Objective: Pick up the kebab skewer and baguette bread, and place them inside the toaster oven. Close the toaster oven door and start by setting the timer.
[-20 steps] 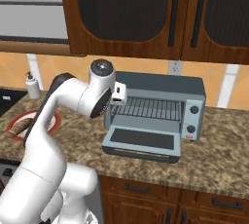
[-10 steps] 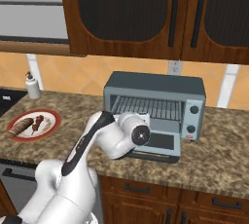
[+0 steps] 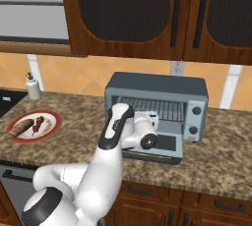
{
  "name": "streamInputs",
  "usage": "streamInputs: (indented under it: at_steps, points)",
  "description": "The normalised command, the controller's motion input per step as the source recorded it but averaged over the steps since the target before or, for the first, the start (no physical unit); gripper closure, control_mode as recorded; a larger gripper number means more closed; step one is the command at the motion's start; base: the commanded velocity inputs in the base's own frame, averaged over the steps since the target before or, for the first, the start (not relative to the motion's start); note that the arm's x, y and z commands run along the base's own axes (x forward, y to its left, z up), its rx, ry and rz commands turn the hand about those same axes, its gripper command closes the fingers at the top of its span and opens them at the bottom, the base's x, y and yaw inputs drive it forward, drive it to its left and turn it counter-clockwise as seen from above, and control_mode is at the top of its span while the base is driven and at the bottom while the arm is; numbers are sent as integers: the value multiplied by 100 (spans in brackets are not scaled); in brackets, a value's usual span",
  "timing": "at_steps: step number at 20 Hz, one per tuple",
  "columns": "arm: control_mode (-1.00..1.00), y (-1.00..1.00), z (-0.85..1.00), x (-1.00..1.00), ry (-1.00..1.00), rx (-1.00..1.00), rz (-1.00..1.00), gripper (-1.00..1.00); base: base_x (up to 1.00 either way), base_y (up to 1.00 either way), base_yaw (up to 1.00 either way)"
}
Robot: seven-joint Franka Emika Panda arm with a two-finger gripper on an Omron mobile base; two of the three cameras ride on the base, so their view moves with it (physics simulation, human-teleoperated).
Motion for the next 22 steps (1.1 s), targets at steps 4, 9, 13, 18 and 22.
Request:
streamInputs:
  at_steps: [4, 9, 13, 18, 22]
  points:
    - [-100, -46, -10, 62, 0, 13, 1, -100, 0, 0, 0]
    - [-100, -24, -22, 34, 0, 1, 3, -100, 0, 0, 0]
    - [-100, -7, -31, 32, 0, 0, 1, -100, 0, 0, 0]
    - [-100, -9, -17, 22, 0, 0, 0, -100, 0, 0, 0]
    - [-100, -29, -92, -64, 6, -4, 0, -100, 0, 0, 0]
